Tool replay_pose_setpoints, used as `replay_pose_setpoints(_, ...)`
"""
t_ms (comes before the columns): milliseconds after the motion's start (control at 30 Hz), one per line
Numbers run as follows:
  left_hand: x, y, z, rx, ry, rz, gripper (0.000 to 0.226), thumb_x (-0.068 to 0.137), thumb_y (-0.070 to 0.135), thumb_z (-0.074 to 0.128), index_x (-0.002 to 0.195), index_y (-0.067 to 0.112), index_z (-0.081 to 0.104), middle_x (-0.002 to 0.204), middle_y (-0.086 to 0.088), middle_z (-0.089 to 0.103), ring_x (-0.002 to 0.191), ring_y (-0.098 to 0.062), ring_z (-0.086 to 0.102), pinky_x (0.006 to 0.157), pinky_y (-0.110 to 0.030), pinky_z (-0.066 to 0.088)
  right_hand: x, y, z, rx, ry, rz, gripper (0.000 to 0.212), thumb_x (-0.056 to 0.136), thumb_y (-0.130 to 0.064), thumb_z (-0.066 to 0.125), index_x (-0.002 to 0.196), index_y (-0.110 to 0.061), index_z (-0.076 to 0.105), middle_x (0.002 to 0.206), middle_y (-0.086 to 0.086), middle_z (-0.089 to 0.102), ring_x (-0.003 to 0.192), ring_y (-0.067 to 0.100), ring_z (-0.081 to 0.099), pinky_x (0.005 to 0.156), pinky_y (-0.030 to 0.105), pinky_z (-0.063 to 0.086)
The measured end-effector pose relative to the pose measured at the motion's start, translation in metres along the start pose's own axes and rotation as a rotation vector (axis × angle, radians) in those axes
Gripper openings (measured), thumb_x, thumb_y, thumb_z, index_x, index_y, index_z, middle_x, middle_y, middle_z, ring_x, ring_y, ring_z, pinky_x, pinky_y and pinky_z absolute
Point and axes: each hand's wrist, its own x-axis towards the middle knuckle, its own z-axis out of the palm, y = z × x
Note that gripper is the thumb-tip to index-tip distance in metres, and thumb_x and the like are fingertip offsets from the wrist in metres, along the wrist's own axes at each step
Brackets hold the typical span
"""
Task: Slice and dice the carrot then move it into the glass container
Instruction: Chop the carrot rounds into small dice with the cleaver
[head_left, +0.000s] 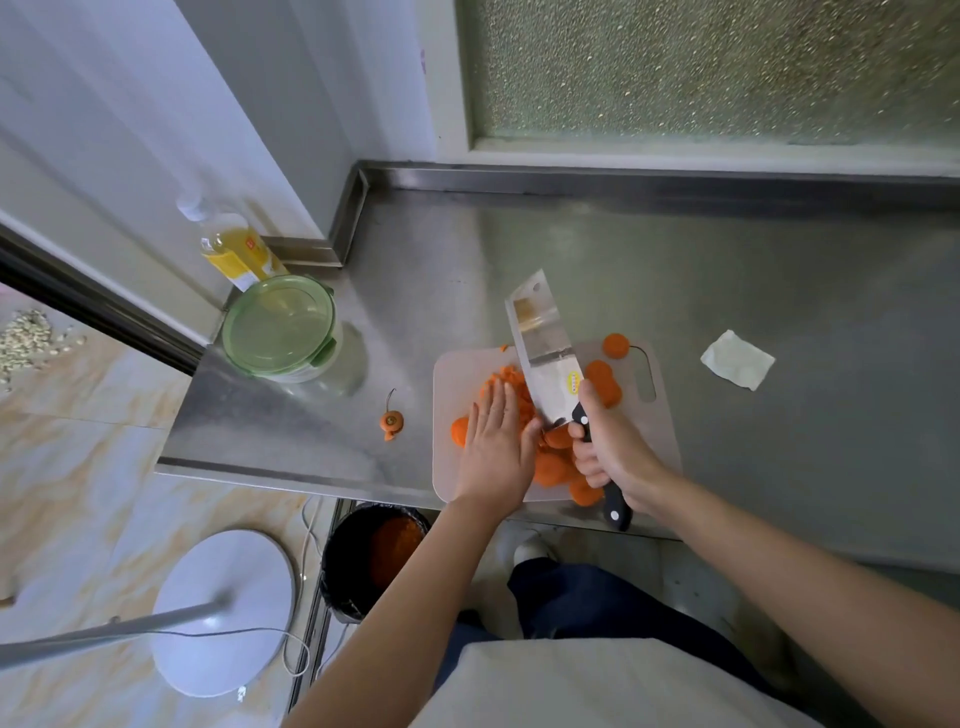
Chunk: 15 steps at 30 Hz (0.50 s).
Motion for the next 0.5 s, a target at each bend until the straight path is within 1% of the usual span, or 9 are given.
replay_pose_setpoints(67,-0.003,-0.007,0.002,0.020,0.003,-0.069,0.061,0.100,0.044,0.019,0.149,0.008,0.013,0.158,-0.007,0.011,0.146,-0.018,-0.002,0.119,-0.033,-0.002,0.002,-0.001,-0.005,-0.014,0.024,-0.013,0.055,0.095,-0.062,0.028,0.061,-0.019,0.032,0.039,-0.009,0.022,0.032,0.007,0.017,0.033,0.017,0.014)
replay_pose_setpoints(133,-0.006,-0.010,-0.001,-0.052,0.096,-0.089,0.050,0.100,0.032,0.031,0.144,0.008,0.032,0.148,-0.012,0.036,0.140,-0.028,0.022,0.115,-0.037,0.017,0.004,0.000,-0.010,-0.060,0.042,-0.032,0.054,0.094,-0.061,0.030,0.062,-0.018,0.032,0.041,-0.008,0.021,0.032,0.008,0.018,0.034,0.017,0.014)
replay_pose_setpoints(200,-0.007,-0.010,-0.010,-0.139,0.245,-0.079,0.034,0.098,0.015,0.042,0.130,0.007,0.052,0.120,-0.013,0.055,0.116,-0.030,0.045,0.100,-0.039,0.035,0.006,0.001,-0.016,-0.150,0.059,-0.103,0.054,0.094,-0.060,0.035,0.060,-0.018,0.033,0.040,-0.007,0.024,0.031,0.009,0.022,0.036,0.018,0.018)
replay_pose_setpoints(233,-0.007,-0.009,-0.016,-0.153,0.311,-0.061,0.030,0.094,0.007,0.043,0.121,0.007,0.058,0.110,-0.012,0.057,0.104,-0.028,0.047,0.093,-0.041,0.039,0.007,0.003,-0.019,-0.245,0.070,-0.168,0.055,0.094,-0.058,0.037,0.058,-0.017,0.035,0.041,-0.007,0.029,0.033,0.009,0.028,0.040,0.020,0.024)
replay_pose_setpoints(300,-0.007,-0.004,-0.030,-0.175,0.410,-0.003,0.039,0.081,-0.004,0.039,0.112,0.007,0.061,0.104,-0.011,0.055,0.095,-0.025,0.045,0.087,-0.039,0.041,0.010,0.006,-0.027,-0.546,0.102,-0.325,0.053,0.096,-0.053,0.037,0.056,-0.018,0.044,0.049,-0.006,0.045,0.049,0.012,0.046,0.054,0.026,0.033)
replay_pose_setpoints(367,-0.008,0.003,-0.043,-0.219,0.477,0.046,0.049,0.071,-0.010,0.037,0.110,0.008,0.059,0.108,-0.007,0.050,0.099,-0.022,0.045,0.088,-0.032,0.039,0.013,0.010,-0.033,-0.823,0.139,-0.429,0.048,0.094,-0.056,0.037,0.065,-0.022,0.057,0.061,-0.003,0.055,0.067,0.020,0.056,0.061,0.029,0.038)
replay_pose_setpoints(400,-0.009,0.005,-0.049,-0.226,0.512,0.079,0.047,0.071,-0.011,0.039,0.109,0.009,0.058,0.109,-0.006,0.050,0.101,-0.020,0.046,0.089,-0.028,0.038,0.015,0.012,-0.036,-0.924,0.156,-0.478,0.047,0.091,-0.059,0.039,0.068,-0.024,0.059,0.064,-0.002,0.057,0.072,0.022,0.058,0.063,0.030,0.041)
replay_pose_setpoints(433,-0.011,0.006,-0.053,-0.219,0.533,0.121,0.042,0.073,-0.010,0.042,0.108,0.008,0.058,0.109,-0.005,0.052,0.102,-0.018,0.047,0.090,-0.025,0.037,0.016,0.014,-0.038,-0.998,0.167,-0.532,0.044,0.089,-0.062,0.042,0.066,-0.027,0.058,0.064,-0.003,0.057,0.072,0.023,0.059,0.063,0.030,0.043)
replay_pose_setpoints(500,-0.012,0.006,-0.058,-0.195,0.485,0.244,0.031,0.083,0.001,0.043,0.106,0.007,0.062,0.109,-0.004,0.058,0.105,-0.017,0.051,0.092,-0.025,0.039,0.017,0.018,-0.040,-1.095,0.171,-0.638,0.046,0.085,-0.064,0.050,0.054,-0.030,0.042,0.057,-0.009,0.047,0.065,0.020,0.055,0.057,0.029,0.039)
